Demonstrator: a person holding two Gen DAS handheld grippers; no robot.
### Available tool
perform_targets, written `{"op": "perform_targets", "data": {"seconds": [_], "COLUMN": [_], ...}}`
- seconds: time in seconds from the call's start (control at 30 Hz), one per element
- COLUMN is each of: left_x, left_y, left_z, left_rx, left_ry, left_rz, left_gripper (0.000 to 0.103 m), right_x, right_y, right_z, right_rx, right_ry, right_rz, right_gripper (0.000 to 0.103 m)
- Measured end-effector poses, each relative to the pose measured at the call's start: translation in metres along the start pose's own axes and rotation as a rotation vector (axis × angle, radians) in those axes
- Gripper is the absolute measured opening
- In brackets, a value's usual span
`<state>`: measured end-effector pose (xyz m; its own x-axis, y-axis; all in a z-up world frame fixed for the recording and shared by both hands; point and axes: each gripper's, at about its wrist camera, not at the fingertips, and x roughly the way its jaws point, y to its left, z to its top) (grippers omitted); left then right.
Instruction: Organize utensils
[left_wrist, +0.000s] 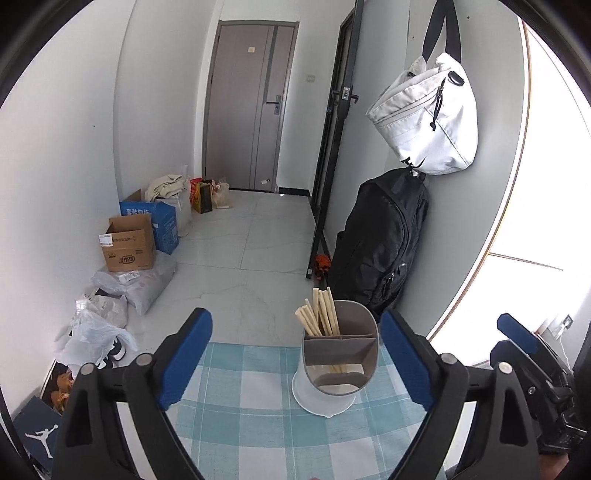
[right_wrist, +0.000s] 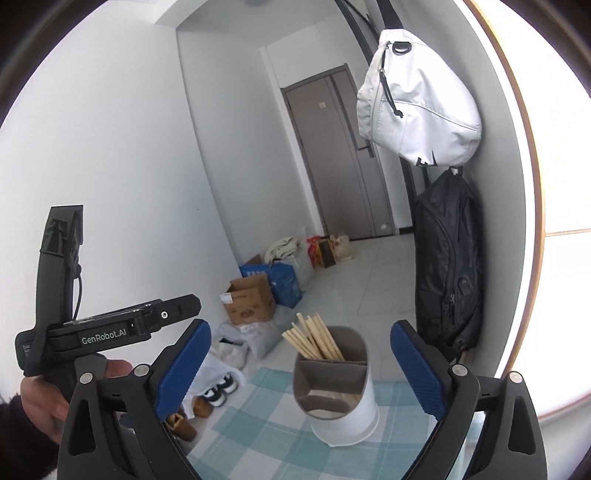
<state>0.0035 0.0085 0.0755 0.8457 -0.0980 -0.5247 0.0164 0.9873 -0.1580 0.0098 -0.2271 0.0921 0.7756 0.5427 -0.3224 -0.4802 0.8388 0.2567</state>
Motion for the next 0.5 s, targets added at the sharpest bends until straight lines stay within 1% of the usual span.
{"op": "perform_targets", "data": {"seconds": [0.17,0.27,0.43,0.5], "left_x": [-0.011,-0.015,-0.016,-0.015], "left_y": [0.004,0.008,0.013,0.014], "left_z": [-0.014,-0.023,-0.044,-0.053], "left_rx": [-0.005,-0.006,0.002,0.009], "left_ry": [-0.054,-0.084,-0.122,-0.127], "left_rz": [0.008,0.026,0.050,0.053], "left_gripper": [0.091,0.091,0.091,0.091], "right_x": [-0.008,-0.014,-0.024,-0.026], "right_y": [0.000,-0.003,-0.006,-0.005], "right_z": [-0.016,-0.026,-0.045,-0.054], "right_rx": [-0.026,-0.030,-0.018,-0.032], "right_ry": [-0.010,-0.026,-0.056,-0.058], "right_rz": [-0.033,-0.046,-0.053,-0.059], "right_gripper": [0.100,0.101,0.101,0.102]}}
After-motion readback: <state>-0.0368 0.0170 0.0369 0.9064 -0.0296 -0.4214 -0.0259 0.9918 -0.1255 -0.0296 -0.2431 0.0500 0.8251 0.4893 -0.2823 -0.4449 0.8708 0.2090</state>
